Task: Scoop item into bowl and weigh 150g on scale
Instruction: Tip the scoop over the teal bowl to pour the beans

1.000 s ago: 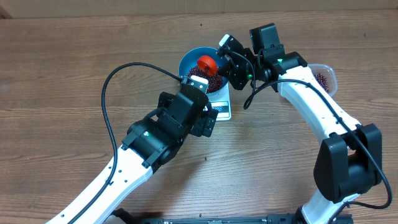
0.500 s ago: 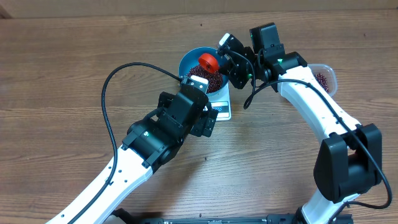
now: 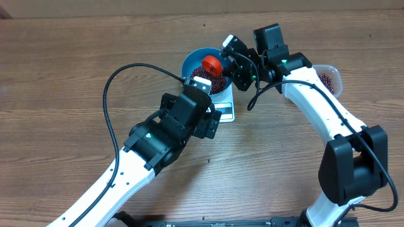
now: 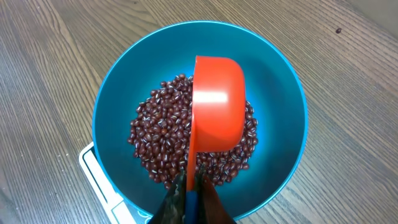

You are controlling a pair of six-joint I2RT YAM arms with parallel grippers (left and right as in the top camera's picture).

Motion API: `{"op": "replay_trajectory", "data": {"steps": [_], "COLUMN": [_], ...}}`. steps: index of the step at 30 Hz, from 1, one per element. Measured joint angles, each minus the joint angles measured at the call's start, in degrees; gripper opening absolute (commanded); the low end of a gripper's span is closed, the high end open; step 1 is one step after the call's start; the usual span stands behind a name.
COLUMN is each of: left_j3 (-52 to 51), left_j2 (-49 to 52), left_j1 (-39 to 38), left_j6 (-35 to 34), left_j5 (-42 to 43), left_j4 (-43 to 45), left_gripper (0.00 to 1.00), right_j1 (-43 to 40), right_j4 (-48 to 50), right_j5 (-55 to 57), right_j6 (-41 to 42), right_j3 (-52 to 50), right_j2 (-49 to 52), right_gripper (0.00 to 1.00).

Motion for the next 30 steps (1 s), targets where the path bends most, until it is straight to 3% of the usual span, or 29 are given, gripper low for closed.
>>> {"op": "replay_trajectory", "data": {"steps": [21, 30], "left_j3": [0.0, 0.0], "left_j2": [0.0, 0.0], "left_j1": [0.0, 0.0], "left_j6": [0.0, 0.0], "left_j5": [0.0, 0.0], "left_j4": [0.0, 0.0], "left_gripper": [0.99, 1.0], "right_j1": [0.0, -0.9], "right_j4": [-1.0, -1.3], "right_j5": [0.1, -6.7], "right_j6": [0.6, 14.5], "right_j3": [0.0, 0.0], "right_j2": [0.0, 0.0], "right_gripper": [0.04, 0.04]}}
